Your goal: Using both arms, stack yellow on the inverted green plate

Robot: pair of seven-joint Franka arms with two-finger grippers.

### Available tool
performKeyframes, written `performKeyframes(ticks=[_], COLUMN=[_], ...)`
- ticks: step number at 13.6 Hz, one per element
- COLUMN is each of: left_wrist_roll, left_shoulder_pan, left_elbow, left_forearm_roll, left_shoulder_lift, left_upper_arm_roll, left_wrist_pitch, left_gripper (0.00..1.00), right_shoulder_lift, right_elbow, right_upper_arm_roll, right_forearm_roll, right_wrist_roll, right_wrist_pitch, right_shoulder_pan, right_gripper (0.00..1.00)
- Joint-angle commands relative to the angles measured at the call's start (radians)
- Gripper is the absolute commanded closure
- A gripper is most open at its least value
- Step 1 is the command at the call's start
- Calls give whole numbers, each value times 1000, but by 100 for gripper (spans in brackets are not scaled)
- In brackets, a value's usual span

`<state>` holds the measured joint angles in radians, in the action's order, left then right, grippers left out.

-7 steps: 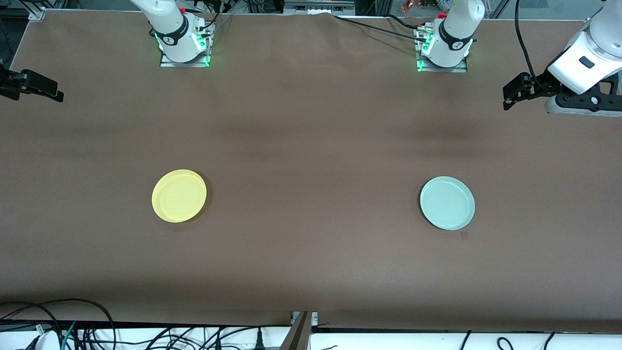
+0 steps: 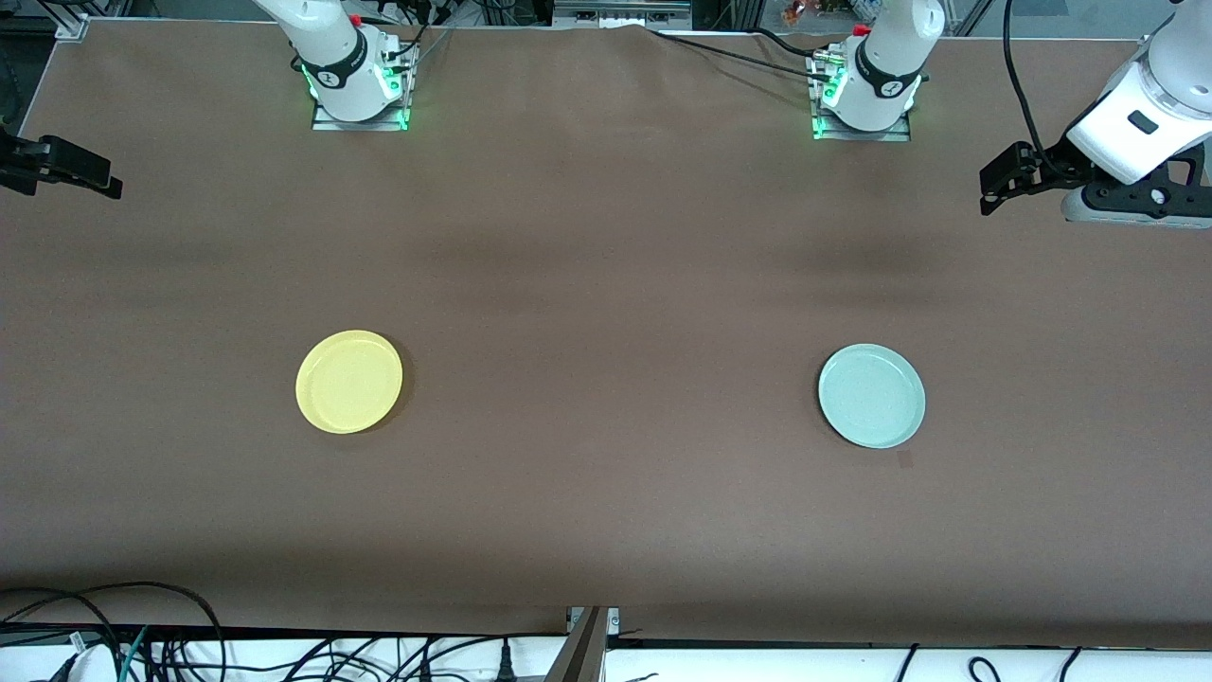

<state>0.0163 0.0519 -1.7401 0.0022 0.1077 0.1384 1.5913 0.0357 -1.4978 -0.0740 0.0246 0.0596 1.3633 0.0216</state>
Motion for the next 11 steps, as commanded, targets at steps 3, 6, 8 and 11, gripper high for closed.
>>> performKeyframes(ticks=[3,6,8,11], left_wrist_roll=[-12,-13,-10,-13], left_shoulder_pan=[3,5,5,8], left_elbow=[40,40,43,47], left_forearm_roll=[19,19,19,19], left_shoulder_lift=[-25,-28,-55,-80], left_upper_arm_roll=[7,6,4,-5], left_wrist_pitch=[-21,-40,-56,-70], left_gripper=[0,0,0,0], right_shoulder_lift=[7,7,7,7], right_elbow=[16,16,16,16], right_upper_arm_roll=[-1,-1,0,2], right_forearm_roll=[1,0,0,0], right_wrist_roll=[0,0,0,0], right_wrist_pitch=[2,2,2,2], right_shoulder_pan=[9,9,8,6], right_gripper=[0,0,0,0])
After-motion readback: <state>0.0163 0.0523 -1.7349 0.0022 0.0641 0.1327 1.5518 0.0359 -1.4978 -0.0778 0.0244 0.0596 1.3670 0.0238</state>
